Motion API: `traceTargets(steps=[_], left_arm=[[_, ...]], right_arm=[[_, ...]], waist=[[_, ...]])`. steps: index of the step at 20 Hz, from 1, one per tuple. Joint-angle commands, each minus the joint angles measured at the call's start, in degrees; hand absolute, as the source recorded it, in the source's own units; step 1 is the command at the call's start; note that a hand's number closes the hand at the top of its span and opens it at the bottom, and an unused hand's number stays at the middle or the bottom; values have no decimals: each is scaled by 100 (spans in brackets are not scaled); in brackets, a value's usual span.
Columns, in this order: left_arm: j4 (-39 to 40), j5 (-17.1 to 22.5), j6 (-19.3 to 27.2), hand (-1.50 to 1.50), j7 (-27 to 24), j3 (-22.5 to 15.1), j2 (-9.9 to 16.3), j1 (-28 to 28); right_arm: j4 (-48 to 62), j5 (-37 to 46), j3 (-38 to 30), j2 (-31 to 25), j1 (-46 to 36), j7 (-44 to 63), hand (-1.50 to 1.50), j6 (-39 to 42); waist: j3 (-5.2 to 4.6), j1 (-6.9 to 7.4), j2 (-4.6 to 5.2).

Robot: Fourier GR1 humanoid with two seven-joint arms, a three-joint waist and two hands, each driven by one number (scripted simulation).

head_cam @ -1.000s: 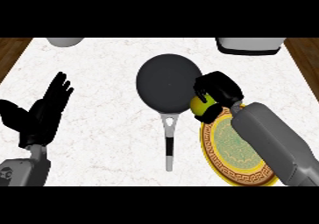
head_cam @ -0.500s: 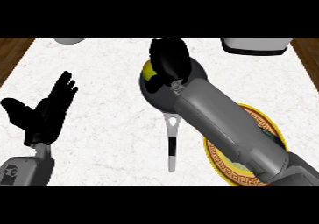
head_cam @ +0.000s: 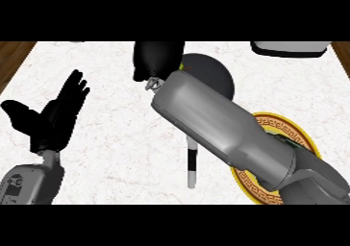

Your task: Pick the pear from the plate and place it in the pan

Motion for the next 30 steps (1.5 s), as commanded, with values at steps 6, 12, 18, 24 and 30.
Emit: traceTargets(steps=[6,12,18,24,30], left_arm=[[-257,-72,155,0,20,120,-34,167],[-292,23,-115,0,-94,196,23,462],[-266,-22,-17,0,112,243,-39,105],[-117,102,-277,0,92,280,12,19],[-259,-121,-129,0,112,181,-42,54]], right_arm=[[642,534,-454,69,286,440,150,-1043],[1142,463,-996,-54,854,-906,150,-1818],[2241,160,-1509,39,952,-2281,150,-2373],[2992,-211,-1883,95,1030,-2319,150,-2749],[3301,-881,-2632,33,1334,-3038,-150,-2816]], waist=[[23,-262,22],[22,-226,49],[23,-136,91],[24,-4,141],[31,-24,142]])
